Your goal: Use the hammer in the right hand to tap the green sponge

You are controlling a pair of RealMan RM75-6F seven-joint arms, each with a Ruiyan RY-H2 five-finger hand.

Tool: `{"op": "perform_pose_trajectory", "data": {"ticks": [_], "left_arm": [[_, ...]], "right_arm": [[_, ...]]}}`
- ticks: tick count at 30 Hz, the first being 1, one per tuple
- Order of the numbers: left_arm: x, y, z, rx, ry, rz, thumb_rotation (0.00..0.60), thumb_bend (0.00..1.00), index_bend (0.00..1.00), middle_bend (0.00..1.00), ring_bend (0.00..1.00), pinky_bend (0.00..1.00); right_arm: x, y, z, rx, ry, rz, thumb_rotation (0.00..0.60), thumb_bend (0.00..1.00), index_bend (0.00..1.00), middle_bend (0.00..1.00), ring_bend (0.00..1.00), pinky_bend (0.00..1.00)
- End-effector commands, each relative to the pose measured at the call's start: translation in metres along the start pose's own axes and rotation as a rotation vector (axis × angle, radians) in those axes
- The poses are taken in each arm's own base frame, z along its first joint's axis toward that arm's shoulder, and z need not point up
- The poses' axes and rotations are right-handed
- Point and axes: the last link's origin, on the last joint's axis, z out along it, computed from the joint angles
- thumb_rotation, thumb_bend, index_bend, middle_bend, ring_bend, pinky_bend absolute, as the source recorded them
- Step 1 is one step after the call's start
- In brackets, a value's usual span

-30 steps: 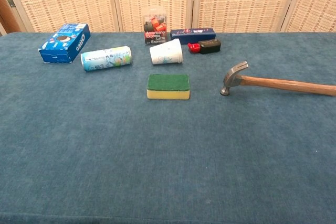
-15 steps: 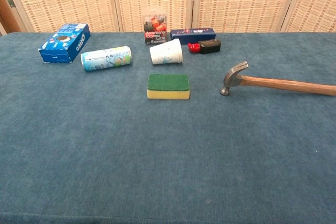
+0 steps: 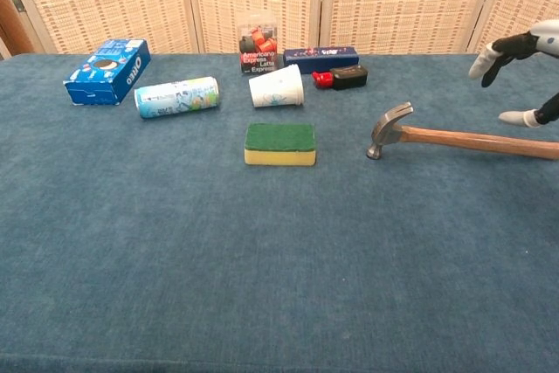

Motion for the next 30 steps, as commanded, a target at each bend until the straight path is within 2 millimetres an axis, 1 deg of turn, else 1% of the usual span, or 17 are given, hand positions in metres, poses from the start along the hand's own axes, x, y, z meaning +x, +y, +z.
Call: {"op": "perform_pose_trajectory", "data": {"ticks": [1,6,12,23,30], "left_arm": [[0.0,0.0,0.0,0.0,0.0,0.001,0.6,0.32,0.09,0.13,0.13,0.04],[0.0,0.0,0.0,0.002,0.0,-0.001,0.6,0.32,0.09,0.13,0.13,0.04],[-0.001,0.0,-0.001,0.002,-0.007,0.002,0.6,0.32,0.09,0.13,0.13,0.04],[-0.002,0.0,0.0,0.007,-0.011,0.002,0.6,0.32,0.09,0.13,0.13,0.04],[-0.003,-0.001,0.0,0.013,-0.016,0.001,0.6,0.32,0.09,0.13,0.13,0.04]], "right_arm": [[-0.006,-0.004,0.017,-0.002,-0.021,-0.007,0.6,0.28,0.27,0.32,0.17,0.12],[-0.016,-0.007,0.037,-0.008,-0.043,-0.021,0.6,0.28,0.27,0.32,0.17,0.12],[-0.029,-0.008,0.054,-0.012,-0.075,-0.038,0.6,0.28,0.27,0.32,0.17,0.12],[-0.051,-0.01,0.074,-0.021,-0.112,-0.054,0.6,0.28,0.27,0.32,0.17,0.12],[-0.061,-0.012,0.082,-0.021,-0.131,-0.059,0.6,0.3,0.28,0.32,0.17,0.12]]}}
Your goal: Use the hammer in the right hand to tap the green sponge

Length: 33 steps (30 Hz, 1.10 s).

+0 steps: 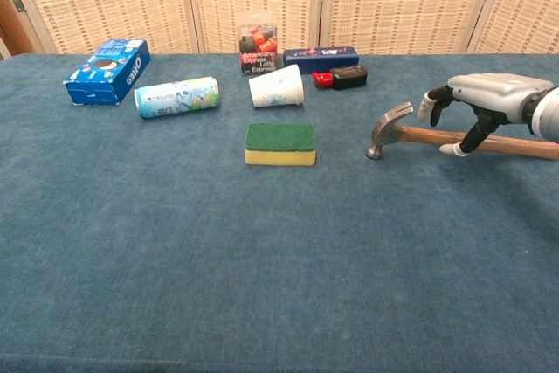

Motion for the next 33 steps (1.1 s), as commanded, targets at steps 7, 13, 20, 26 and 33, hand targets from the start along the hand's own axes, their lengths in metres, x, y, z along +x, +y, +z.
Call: {"op": "perform_pose_trajectory", "data": {"ticks": [7,13,20,26,33], "left_arm": [[-0.001,-0.003,-0.001,0.009,-0.002,-0.001,0.6,0.32,0.09,0.13,0.13,0.04],[-0.002,-0.005,-0.002,0.016,-0.003,-0.003,0.6,0.32,0.09,0.13,0.13,0.04],[-0.003,-0.007,-0.003,0.02,-0.005,-0.007,0.6,0.32,0.09,0.13,0.13,0.04],[-0.004,-0.008,-0.003,0.022,-0.006,-0.008,0.6,0.32,0.08,0.13,0.13,0.04],[-0.006,-0.01,-0.003,0.028,-0.009,-0.01,0.6,0.32,0.08,0.13,0.13,0.04]], "right_arm": [[-0.008,-0.006,0.008,0.009,-0.019,-0.003,0.6,0.35,0.28,0.34,0.17,0.12],[-0.011,-0.009,0.01,0.012,-0.026,-0.004,0.6,0.41,0.3,0.35,0.18,0.12],[-0.012,-0.009,0.01,0.011,-0.032,-0.006,0.6,0.48,0.32,0.37,0.19,0.12],[-0.014,-0.01,0.01,0.009,-0.038,-0.008,0.6,0.49,0.33,0.38,0.21,0.12],[-0.015,-0.009,0.011,0.004,-0.044,-0.009,0.6,0.51,0.35,0.4,0.22,0.14]]}}
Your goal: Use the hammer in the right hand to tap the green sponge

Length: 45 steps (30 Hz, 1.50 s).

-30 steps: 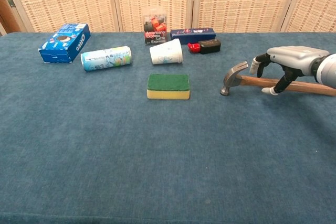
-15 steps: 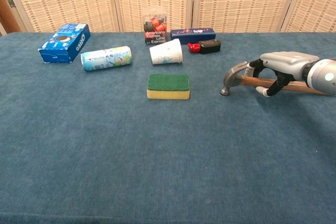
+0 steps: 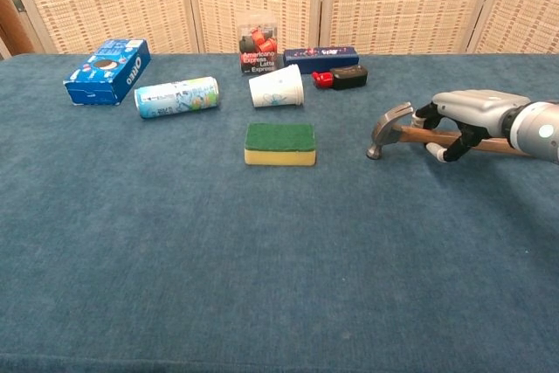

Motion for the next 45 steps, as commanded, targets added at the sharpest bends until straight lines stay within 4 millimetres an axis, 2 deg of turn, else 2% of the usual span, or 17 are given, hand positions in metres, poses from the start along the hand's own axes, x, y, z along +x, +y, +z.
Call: {"op": "perform_pose_trajectory", "data": {"ticks": [1,16,25,28,37,45], "left_arm": [[0.0,0.0,0.0,0.002,-0.001,-0.001,0.6,0.32,0.08,0.13,0.13,0.04],[-0.002,-0.002,0.0,0.007,-0.004,-0.004,0.6,0.32,0.08,0.13,0.13,0.04],[-0.004,-0.006,-0.001,0.017,-0.005,-0.004,0.6,0.32,0.08,0.13,0.13,0.04],[-0.003,-0.008,-0.002,0.022,-0.005,-0.004,0.6,0.32,0.08,0.13,0.13,0.04],[-0.003,-0.011,-0.004,0.03,-0.005,-0.001,0.6,0.32,0.08,0.13,0.13,0.04],[-0.002,-0.013,-0.006,0.034,-0.005,-0.001,0.6,0.32,0.08,0.13,0.13,0.04]], "right_arm": [[0.0,0.0,0.0,0.0,0.001,0.0,0.6,0.51,0.35,0.4,0.22,0.14],[0.001,0.0,0.002,-0.009,-0.006,0.004,0.6,0.54,0.37,0.42,0.24,0.15],[-0.002,-0.001,0.004,-0.015,-0.018,-0.003,0.6,0.58,0.44,0.48,0.3,0.2],[-0.002,-0.001,0.004,-0.018,-0.015,0.003,0.6,0.62,0.47,0.51,0.34,0.24],[-0.002,0.0,0.0,-0.022,0.033,0.035,0.6,0.76,0.6,0.64,0.5,0.45],[0.003,0.001,-0.006,0.005,0.061,0.058,0.6,0.81,0.65,0.68,0.56,0.58]]}}
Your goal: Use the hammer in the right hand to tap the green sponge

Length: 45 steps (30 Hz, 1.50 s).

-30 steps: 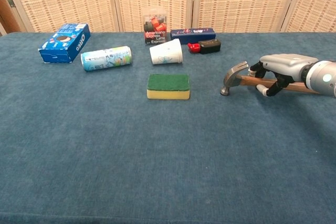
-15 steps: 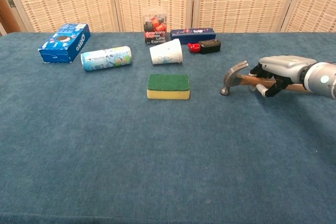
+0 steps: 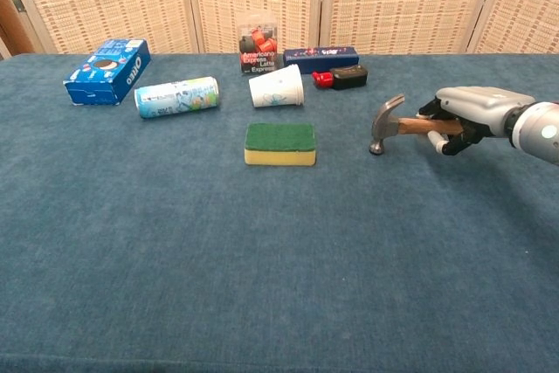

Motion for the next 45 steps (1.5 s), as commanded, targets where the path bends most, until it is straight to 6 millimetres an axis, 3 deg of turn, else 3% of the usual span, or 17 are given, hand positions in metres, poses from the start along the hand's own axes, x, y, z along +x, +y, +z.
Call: {"op": "perform_pose_trajectory", "data": {"ticks": [1,14,25,27,45], "left_arm": [[0.0,0.0,0.0,0.0,0.001,0.0,0.6,0.32,0.08,0.13,0.13,0.04],[0.003,0.003,-0.002,-0.009,0.004,0.004,0.6,0.32,0.08,0.13,0.13,0.04],[0.004,0.005,-0.003,-0.009,0.001,0.01,0.6,0.32,0.08,0.13,0.13,0.04],[0.003,0.006,-0.004,-0.011,0.0,0.013,0.6,0.32,0.08,0.13,0.13,0.04],[0.003,0.003,-0.008,0.008,0.004,0.016,0.6,0.32,0.08,0.13,0.13,0.04]], "right_arm": [[0.004,0.0,-0.004,0.016,0.015,0.014,0.6,0.81,0.66,0.69,0.57,0.59],[0.027,-0.007,-0.019,0.1,0.049,0.152,0.6,0.84,0.7,0.76,0.7,0.78],[0.036,-0.019,-0.025,0.14,0.002,0.297,0.6,0.84,0.7,0.77,0.72,0.8],[0.038,-0.031,-0.025,0.164,-0.025,0.375,0.6,0.84,0.7,0.77,0.73,0.8],[0.035,-0.092,0.013,0.212,-0.059,0.405,0.6,0.86,0.7,0.77,0.73,0.8]]}}
